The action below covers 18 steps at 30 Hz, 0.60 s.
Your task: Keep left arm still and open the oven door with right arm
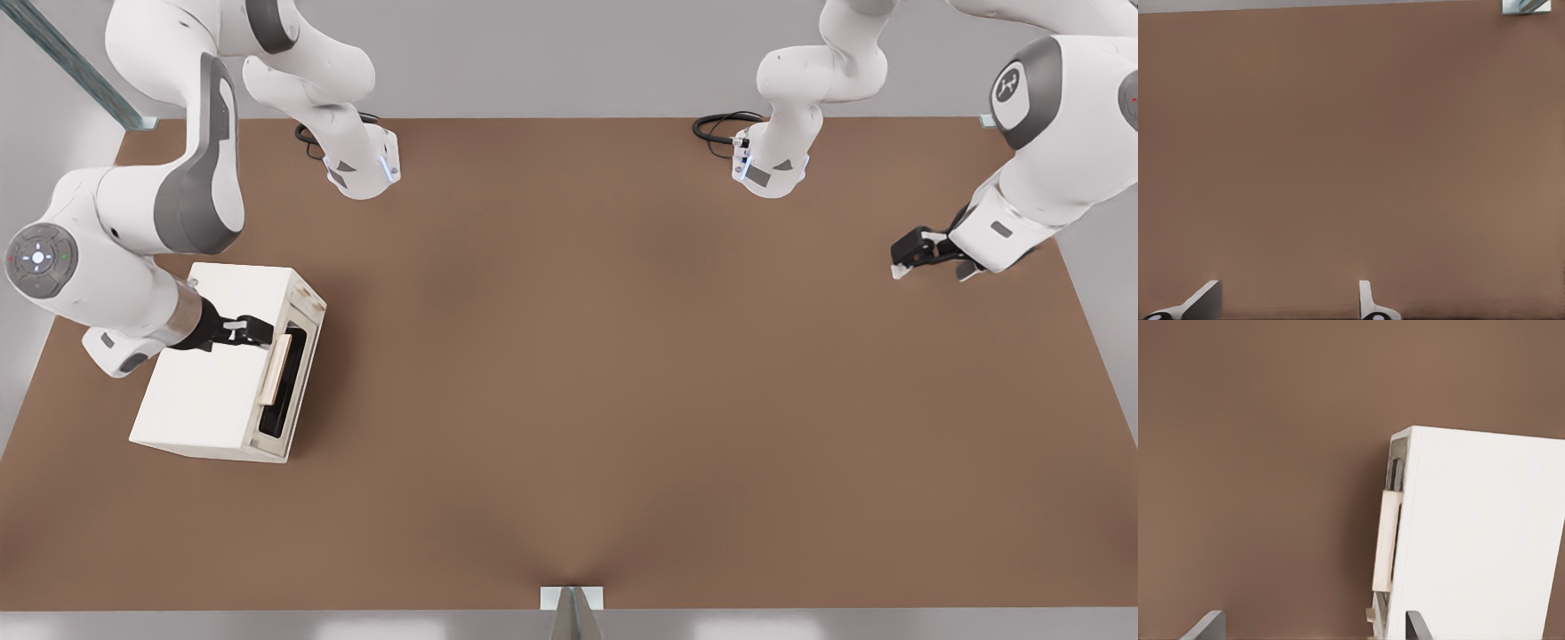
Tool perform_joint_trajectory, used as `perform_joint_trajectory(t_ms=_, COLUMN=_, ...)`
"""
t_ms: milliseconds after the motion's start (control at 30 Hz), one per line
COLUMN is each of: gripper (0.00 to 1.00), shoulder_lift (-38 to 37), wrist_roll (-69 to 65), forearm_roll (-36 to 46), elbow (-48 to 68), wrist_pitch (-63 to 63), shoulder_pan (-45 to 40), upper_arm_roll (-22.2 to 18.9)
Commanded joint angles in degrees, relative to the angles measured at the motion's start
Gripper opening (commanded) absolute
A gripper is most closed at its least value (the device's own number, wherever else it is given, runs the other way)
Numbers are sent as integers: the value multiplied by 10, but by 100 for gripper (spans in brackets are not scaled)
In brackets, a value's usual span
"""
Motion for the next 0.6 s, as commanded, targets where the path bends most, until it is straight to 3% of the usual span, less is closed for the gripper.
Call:
perform_joint_trajectory(t_ms=0, gripper=100, shoulder_lift=1, wrist_roll=28, forearm_roll=2, elbow=1, wrist_pitch=-14, shoulder_pan=0, upper_arm_roll=0)
perform_joint_trajectory(t_ms=33, gripper=100, shoulder_lift=26, wrist_roll=26, forearm_roll=-23, elbow=5, wrist_pitch=-23, shoulder_pan=17, upper_arm_roll=13)
perform_joint_trajectory(t_ms=67, gripper=100, shoulder_lift=72, wrist_roll=25, forearm_roll=-178, elbow=15, wrist_pitch=-56, shoulder_pan=104, upper_arm_roll=16)
perform_joint_trajectory(t_ms=100, gripper=22, shoulder_lift=118, wrist_roll=31, forearm_roll=-275, elbow=29, wrist_pitch=-85, shoulder_pan=176, upper_arm_roll=14)
perform_joint_trajectory(t_ms=167, gripper=21, shoulder_lift=225, wrist_roll=84, forearm_roll=-317, elbow=110, wrist_pitch=-140, shoulder_pan=188, upper_arm_roll=9)
perform_joint_trajectory(t_ms=233, gripper=21, shoulder_lift=259, wrist_roll=122, forearm_roll=-397, elbow=123, wrist_pitch=-138, shoulder_pan=233, upper_arm_roll=0)
perform_joint_trajectory(t_ms=300, gripper=21, shoulder_lift=303, wrist_roll=182, forearm_roll=-439, elbow=156, wrist_pitch=-140, shoulder_pan=274, upper_arm_roll=-57)
perform_joint_trajectory(t_ms=567, gripper=21, shoulder_lift=300, wrist_roll=99, forearm_roll=-435, elbow=151, wrist_pitch=-120, shoulder_pan=241, upper_arm_roll=-115)
